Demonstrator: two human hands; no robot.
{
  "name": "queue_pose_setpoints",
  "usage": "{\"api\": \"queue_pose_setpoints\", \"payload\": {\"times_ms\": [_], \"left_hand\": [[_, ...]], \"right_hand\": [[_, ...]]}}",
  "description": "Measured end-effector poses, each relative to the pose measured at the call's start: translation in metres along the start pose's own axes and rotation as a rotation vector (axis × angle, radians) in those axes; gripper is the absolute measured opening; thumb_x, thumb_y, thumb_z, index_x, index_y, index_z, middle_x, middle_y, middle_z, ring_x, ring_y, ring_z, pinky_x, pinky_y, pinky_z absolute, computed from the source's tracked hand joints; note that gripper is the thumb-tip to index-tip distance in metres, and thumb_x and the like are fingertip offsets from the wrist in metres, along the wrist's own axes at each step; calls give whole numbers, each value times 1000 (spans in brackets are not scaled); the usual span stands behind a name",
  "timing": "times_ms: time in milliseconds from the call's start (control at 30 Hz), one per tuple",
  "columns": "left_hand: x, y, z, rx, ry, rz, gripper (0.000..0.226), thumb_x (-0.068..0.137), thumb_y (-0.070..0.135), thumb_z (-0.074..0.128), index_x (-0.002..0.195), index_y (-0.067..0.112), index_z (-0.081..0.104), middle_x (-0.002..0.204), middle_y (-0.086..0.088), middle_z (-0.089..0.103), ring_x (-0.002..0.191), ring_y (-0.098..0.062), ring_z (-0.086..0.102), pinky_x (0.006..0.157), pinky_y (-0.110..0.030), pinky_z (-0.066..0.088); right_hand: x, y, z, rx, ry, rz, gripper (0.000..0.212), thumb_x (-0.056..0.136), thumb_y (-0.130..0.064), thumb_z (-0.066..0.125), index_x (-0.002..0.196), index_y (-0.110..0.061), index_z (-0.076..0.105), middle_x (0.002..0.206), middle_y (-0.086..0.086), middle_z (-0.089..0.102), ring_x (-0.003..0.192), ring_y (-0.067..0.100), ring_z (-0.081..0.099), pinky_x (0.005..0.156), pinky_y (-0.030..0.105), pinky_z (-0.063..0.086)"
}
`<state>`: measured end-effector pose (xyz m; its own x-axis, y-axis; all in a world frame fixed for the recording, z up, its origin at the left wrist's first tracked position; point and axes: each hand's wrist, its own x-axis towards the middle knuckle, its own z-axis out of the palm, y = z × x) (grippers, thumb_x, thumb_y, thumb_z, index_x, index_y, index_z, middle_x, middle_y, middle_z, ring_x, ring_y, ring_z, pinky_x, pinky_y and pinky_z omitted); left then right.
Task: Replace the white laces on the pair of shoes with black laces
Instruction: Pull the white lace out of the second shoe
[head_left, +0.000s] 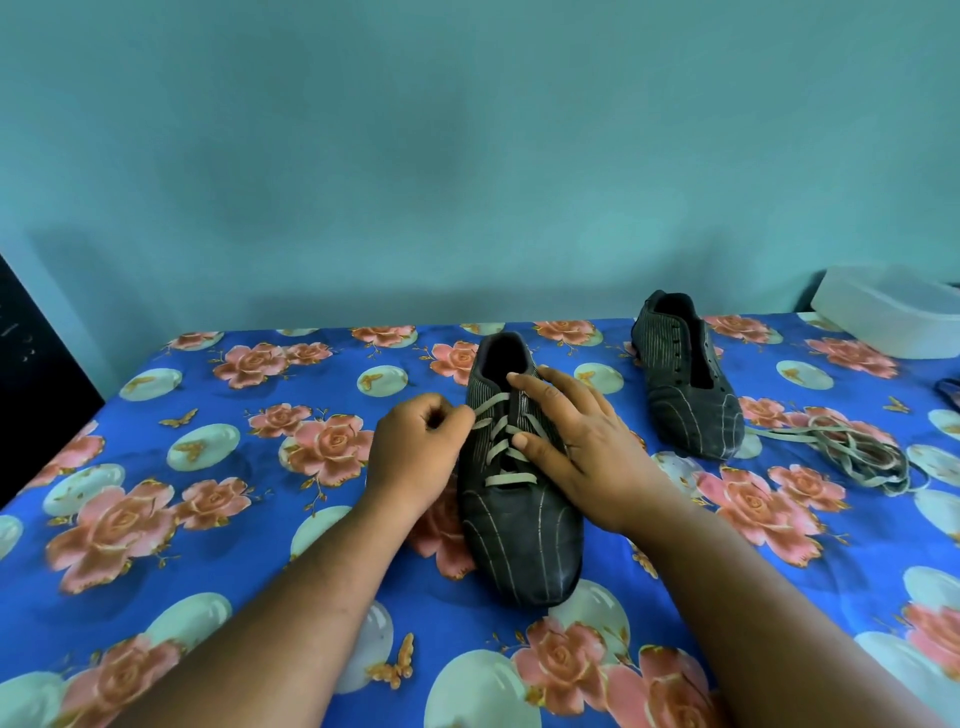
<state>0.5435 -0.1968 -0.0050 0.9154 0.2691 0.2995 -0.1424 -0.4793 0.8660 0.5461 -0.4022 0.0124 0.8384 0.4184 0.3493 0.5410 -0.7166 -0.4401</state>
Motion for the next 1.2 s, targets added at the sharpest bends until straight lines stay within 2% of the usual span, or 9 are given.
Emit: {"api": "queue_pose_setpoints", "payload": {"times_ms": [167, 367, 467, 567, 700, 833, 933, 1067, 1200], "left_hand": [[1, 0, -3, -120, 18, 248, 30, 93, 51, 56, 97, 24, 69, 96, 12, 69, 88, -7, 62, 74, -17, 46], [-1, 0, 3, -53, 42, 360, 32, 97, 44, 59, 90, 14, 68, 83, 9, 66, 80, -11, 60, 71, -27, 47], [-4, 5, 1, -164, 12, 272, 29, 99, 36, 58, 90, 10, 67, 79, 1, 66, 73, -11, 58, 69, -25, 47], [-1, 8, 1, -317, -4, 12, 29, 100, 30, 59, 81, 9, 65, 73, -11, 61, 68, -9, 54, 67, -28, 44], [4, 4, -1, -249, 37, -206, 29, 97, 20, 59, 74, 5, 68, 74, -14, 65, 67, -13, 53, 68, -31, 42], [4, 1, -3, -182, 64, -52, 11, 98, 25, 63, 101, 20, 73, 93, 6, 71, 85, -7, 64, 74, -24, 47], [1, 3, -4, -140, 58, 258, 19, 101, 24, 61, 118, 23, 70, 111, 18, 67, 101, 4, 61, 84, -13, 45], [-2, 3, 0, -30, 61, 442, 17, 94, 30, 67, 100, 16, 76, 100, 24, 64, 97, 2, 62, 84, -16, 48], [2, -1, 1, -26, 76, 363, 9, 94, 24, 69, 89, 17, 73, 92, 13, 64, 88, 0, 59, 75, -14, 44]], "right_hand": [[0, 1, 0, 8, -12, 8, 58, 100, -56, 48, 154, -49, 27, 161, -10, 28, 147, 16, 27, 112, 36, 28], [0, -1, -1, 15, -19, 21, 58, 100, -54, 49, 154, -49, 27, 161, -10, 27, 148, 16, 26, 106, 33, 26], [0, -1, -1, 14, -23, 19, 58, 100, -56, 48, 153, -51, 26, 161, -12, 26, 148, 16, 26, 104, 32, 25], [1, 0, -1, 30, -28, 30, 57, 100, -55, 49, 153, -52, 27, 161, -14, 26, 148, 15, 27, 103, 31, 24], [-1, -2, -2, 44, -27, 35, 56, 100, -53, 51, 152, -53, 29, 161, -15, 26, 148, 14, 27, 103, 31, 23], [0, -1, -2, 72, -19, 37, 56, 100, -51, 53, 151, -51, 31, 159, -16, 28, 145, 11, 29, 102, 30, 23], [0, 0, -1, 91, -16, 30, 57, 99, -53, 53, 151, -51, 31, 159, -16, 29, 146, 8, 29, 104, 31, 25], [0, 6, 2, 268, -39, 15, 76, 84, -80, 51, 152, -49, 33, 160, -12, 30, 149, 2, 25, 116, 38, 29], [1, 14, 5, 285, -49, 26, 97, 68, -92, 55, 152, -53, 27, 159, -14, 31, 150, 11, 29, 120, 47, 29]]}}
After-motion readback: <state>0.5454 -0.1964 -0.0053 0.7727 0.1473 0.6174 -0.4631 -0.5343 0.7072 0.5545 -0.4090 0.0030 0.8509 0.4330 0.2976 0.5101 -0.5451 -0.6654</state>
